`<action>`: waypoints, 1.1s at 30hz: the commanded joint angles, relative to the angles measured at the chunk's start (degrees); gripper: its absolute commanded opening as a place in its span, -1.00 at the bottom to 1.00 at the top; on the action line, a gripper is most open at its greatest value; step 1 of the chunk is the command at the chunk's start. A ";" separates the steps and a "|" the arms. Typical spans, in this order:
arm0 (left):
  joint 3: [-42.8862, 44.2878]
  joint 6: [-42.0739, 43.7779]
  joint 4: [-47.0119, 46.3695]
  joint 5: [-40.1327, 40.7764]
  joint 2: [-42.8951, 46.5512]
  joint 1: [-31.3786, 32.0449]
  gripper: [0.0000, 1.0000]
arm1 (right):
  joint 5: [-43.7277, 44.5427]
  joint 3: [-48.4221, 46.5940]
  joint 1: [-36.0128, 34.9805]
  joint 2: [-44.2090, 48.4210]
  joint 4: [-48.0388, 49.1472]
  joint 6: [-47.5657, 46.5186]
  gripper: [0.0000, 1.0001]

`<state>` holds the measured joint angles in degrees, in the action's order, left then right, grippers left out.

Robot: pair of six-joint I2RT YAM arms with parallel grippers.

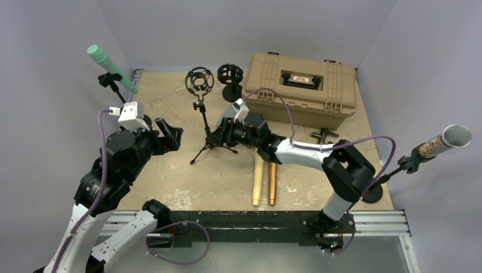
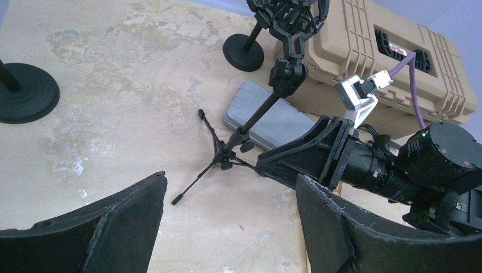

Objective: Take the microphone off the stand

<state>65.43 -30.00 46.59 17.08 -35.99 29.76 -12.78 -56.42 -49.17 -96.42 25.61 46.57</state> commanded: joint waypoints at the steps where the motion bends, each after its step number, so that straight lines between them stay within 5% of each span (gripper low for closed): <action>1: -0.55 -1.19 -2.19 -0.82 0.06 0.03 0.63 | -0.63 -0.14 0.13 0.15 9.83 8.91 0.06; 23: -0.83 -0.60 -1.41 -0.03 1.61 -0.03 0.63 | 2.32 -6.46 1.00 -8.78 7.02 12.59 -0.22; 27: -0.87 -0.64 -1.42 0.06 1.54 -0.04 0.63 | 2.67 -7.54 1.09 -9.62 6.09 11.28 -0.46; 30: -0.83 -0.65 -1.50 -0.07 1.39 -0.01 0.63 | 5.78 -9.31 0.95 -9.86 1.87 9.13 -1.00; 33: -0.88 -0.75 -1.77 -0.07 1.33 0.04 0.63 | 10.24 -12.63 -0.16 -10.72 -7.11 5.42 -1.00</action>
<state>64.77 -30.48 46.41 16.73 -34.74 29.76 -9.85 -63.90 -48.51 -106.61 27.90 57.30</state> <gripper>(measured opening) 0.815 0.159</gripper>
